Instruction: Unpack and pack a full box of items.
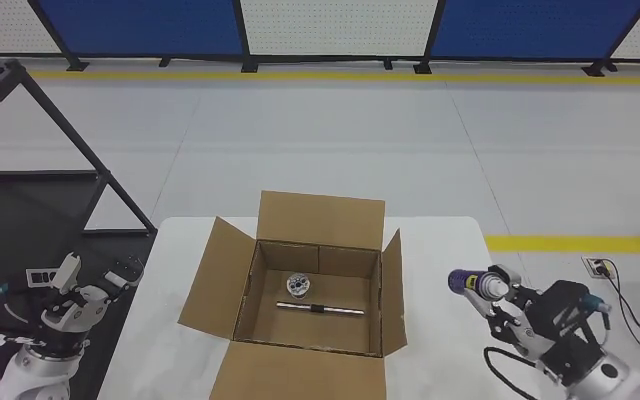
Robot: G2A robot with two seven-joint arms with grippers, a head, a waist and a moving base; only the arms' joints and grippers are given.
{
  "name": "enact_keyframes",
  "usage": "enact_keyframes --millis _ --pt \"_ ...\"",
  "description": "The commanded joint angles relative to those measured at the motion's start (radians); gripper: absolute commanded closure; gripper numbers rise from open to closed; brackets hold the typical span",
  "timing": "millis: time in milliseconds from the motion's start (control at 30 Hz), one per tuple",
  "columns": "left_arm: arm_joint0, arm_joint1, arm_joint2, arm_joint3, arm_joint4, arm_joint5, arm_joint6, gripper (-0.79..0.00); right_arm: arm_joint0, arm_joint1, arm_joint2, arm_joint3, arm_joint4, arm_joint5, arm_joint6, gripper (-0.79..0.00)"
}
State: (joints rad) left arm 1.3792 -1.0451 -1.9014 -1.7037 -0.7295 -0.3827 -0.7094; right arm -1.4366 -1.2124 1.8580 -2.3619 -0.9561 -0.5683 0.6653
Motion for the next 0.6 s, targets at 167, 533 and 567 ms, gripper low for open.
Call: enact_keyframes --millis 167,533,567 --pt "0.0 0.0 0.0 0.0 0.0 0.0 0.0 -0.785 0.278 0.013 -0.307 0.012 -0.093 -0.036 0.113 0.0" --pt "0.0 0.0 0.0 0.0 0.0 0.0 0.0 -0.785 0.573 -0.02 -0.788 0.125 -0.161 0.182 0.377 0.0" --pt "0.0 0.0 0.0 0.0 0.0 0.0 0.0 -0.785 0.596 -0.026 -0.817 0.166 -0.161 0.204 0.382 0.0"
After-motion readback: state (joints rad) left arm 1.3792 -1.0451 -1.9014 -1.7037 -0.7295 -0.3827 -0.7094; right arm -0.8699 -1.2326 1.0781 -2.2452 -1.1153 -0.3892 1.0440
